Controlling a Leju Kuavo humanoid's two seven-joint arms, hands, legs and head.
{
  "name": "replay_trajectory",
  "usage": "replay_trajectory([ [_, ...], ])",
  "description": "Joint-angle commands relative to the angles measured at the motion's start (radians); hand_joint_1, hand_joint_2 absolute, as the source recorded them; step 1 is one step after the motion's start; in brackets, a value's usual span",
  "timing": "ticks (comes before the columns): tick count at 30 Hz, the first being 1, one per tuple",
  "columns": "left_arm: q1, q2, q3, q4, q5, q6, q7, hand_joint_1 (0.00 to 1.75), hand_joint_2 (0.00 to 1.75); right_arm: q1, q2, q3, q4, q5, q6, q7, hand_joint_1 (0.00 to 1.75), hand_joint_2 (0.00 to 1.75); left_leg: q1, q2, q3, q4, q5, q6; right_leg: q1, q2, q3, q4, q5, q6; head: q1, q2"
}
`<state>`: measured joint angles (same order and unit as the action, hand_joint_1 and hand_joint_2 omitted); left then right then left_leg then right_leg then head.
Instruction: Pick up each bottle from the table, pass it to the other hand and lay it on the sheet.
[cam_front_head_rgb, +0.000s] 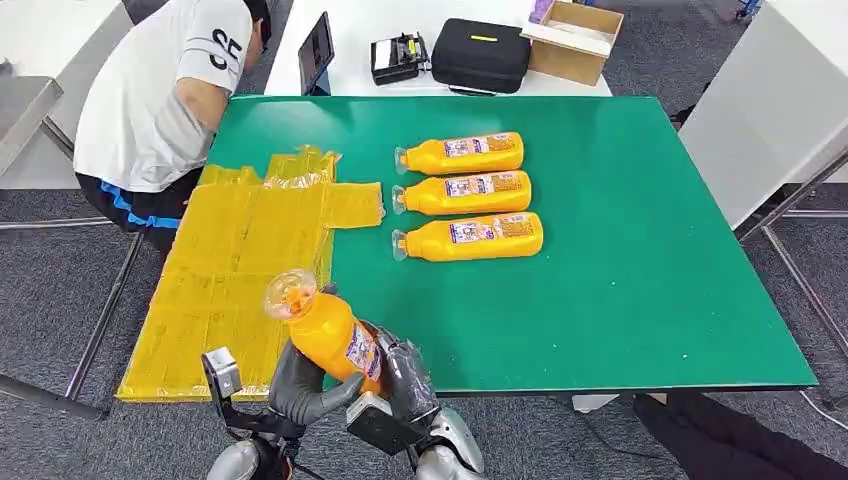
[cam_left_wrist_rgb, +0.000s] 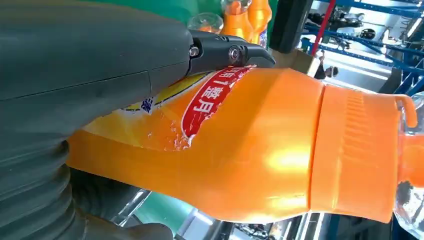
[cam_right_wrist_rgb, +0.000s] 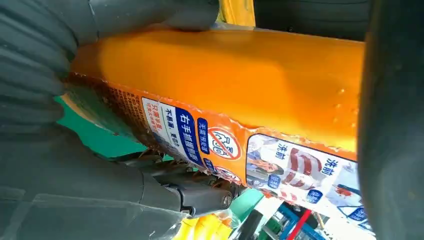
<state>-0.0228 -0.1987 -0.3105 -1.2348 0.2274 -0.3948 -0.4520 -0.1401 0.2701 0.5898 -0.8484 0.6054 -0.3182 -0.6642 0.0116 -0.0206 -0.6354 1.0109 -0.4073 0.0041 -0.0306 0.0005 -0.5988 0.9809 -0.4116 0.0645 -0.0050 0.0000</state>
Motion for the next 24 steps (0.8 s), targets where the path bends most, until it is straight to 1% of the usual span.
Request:
replay_trajectory([
  [1, -0.044, 0.014, -0.042, 0.057, 0.004, -0.012, 0.006, 0.00, 1.75, -0.039, -0.008, 0.061, 0.083, 0.003, 0.022, 0.001, 1.75, 1.75, 0.001, 0.001, 0.004, 0.000, -0.001, 0.000, 0.001, 0.000, 0.004, -0.001, -0.001, -0.003, 0.000, 0.000],
  [5, -0.054, 0.009, -0.044, 0.067, 0.009, -0.012, 0.009, 0.00, 1.75, -0.043, -0.008, 0.079, 0.104, 0.019, 0.017, -0.005, 1.75, 1.75, 0.000, 0.001, 0.003, 0.000, -0.001, 0.000, 0.001, -0.001, 0.003, -0.001, -0.001, -0.002, 0.000, 0.000],
  [8, -0.054, 0.009, -0.044, 0.067, 0.009, -0.012, 0.009, 0.00, 1.75, -0.043, -0.008, 0.079, 0.104, 0.019, 0.017, -0.005, 1.75, 1.75, 0.001, 0.001, 0.006, 0.000, -0.002, 0.000, 0.002, -0.001, 0.006, -0.001, -0.002, -0.004, 0.000, 0.000],
  [11, -0.054, 0.009, -0.044, 0.067, 0.009, -0.012, 0.009, 0.00, 1.75, -0.043, -0.008, 0.079, 0.104, 0.019, 0.017, -0.005, 1.75, 1.75, 0.000, 0.000, 0.003, -0.001, -0.001, 0.000, 0.001, -0.001, 0.003, -0.001, -0.001, -0.002, 0.000, 0.000],
  [13, -0.054, 0.009, -0.044, 0.067, 0.009, -0.012, 0.009, 0.00, 1.75, -0.043, -0.008, 0.079, 0.104, 0.019, 0.017, -0.005, 1.75, 1.75, 0.001, 0.002, 0.007, 0.000, -0.003, 0.000, 0.003, -0.001, 0.008, -0.002, -0.002, -0.005, 0.000, 0.000],
  [14, -0.054, 0.009, -0.044, 0.067, 0.009, -0.012, 0.009, 0.00, 1.75, -0.043, -0.008, 0.079, 0.104, 0.019, 0.017, -0.005, 1.75, 1.75, 0.000, 0.000, 0.003, 0.000, -0.001, 0.000, 0.001, -0.001, 0.004, -0.001, -0.001, -0.003, 0.000, 0.000],
  [15, -0.054, 0.009, -0.044, 0.067, 0.009, -0.012, 0.009, 0.00, 1.75, -0.043, -0.008, 0.079, 0.104, 0.019, 0.017, -0.005, 1.75, 1.75, 0.001, 0.001, 0.005, 0.000, -0.002, 0.000, 0.002, -0.001, 0.005, -0.001, -0.002, -0.004, 0.000, 0.000],
  [17, -0.054, 0.009, -0.044, 0.067, 0.009, -0.012, 0.009, 0.00, 1.75, -0.043, -0.008, 0.079, 0.104, 0.019, 0.017, -0.005, 1.75, 1.75, 0.000, 0.000, 0.003, 0.000, -0.001, 0.000, 0.001, -0.001, 0.003, -0.001, -0.001, -0.002, 0.000, 0.000],
  [18, -0.054, 0.009, -0.044, 0.067, 0.009, -0.012, 0.009, 0.00, 1.75, -0.043, -0.008, 0.079, 0.104, 0.019, 0.017, -0.005, 1.75, 1.75, 0.001, 0.001, 0.005, 0.000, -0.002, 0.000, 0.002, -0.001, 0.006, -0.001, -0.002, -0.004, 0.000, 0.000],
  [20, -0.054, 0.009, -0.044, 0.067, 0.009, -0.012, 0.009, 0.00, 1.75, -0.043, -0.008, 0.079, 0.104, 0.019, 0.017, -0.005, 1.75, 1.75, 0.000, 0.000, 0.002, 0.000, -0.001, 0.000, 0.001, -0.001, 0.002, -0.001, -0.001, -0.002, 0.000, 0.000],
  [21, -0.054, 0.009, -0.044, 0.067, 0.009, -0.012, 0.009, 0.00, 1.75, -0.043, -0.008, 0.079, 0.104, 0.019, 0.017, -0.005, 1.75, 1.75, 0.001, 0.001, 0.005, 0.000, -0.002, 0.000, 0.002, -0.001, 0.005, -0.001, -0.002, -0.004, 0.000, 0.000],
  [24, -0.054, 0.009, -0.044, 0.067, 0.009, -0.012, 0.009, 0.00, 1.75, -0.043, -0.008, 0.079, 0.104, 0.019, 0.017, -0.005, 1.75, 1.75, 0.001, 0.001, 0.005, 0.000, -0.002, 0.000, 0.002, -0.001, 0.005, -0.001, -0.002, -0.004, 0.000, 0.000],
])
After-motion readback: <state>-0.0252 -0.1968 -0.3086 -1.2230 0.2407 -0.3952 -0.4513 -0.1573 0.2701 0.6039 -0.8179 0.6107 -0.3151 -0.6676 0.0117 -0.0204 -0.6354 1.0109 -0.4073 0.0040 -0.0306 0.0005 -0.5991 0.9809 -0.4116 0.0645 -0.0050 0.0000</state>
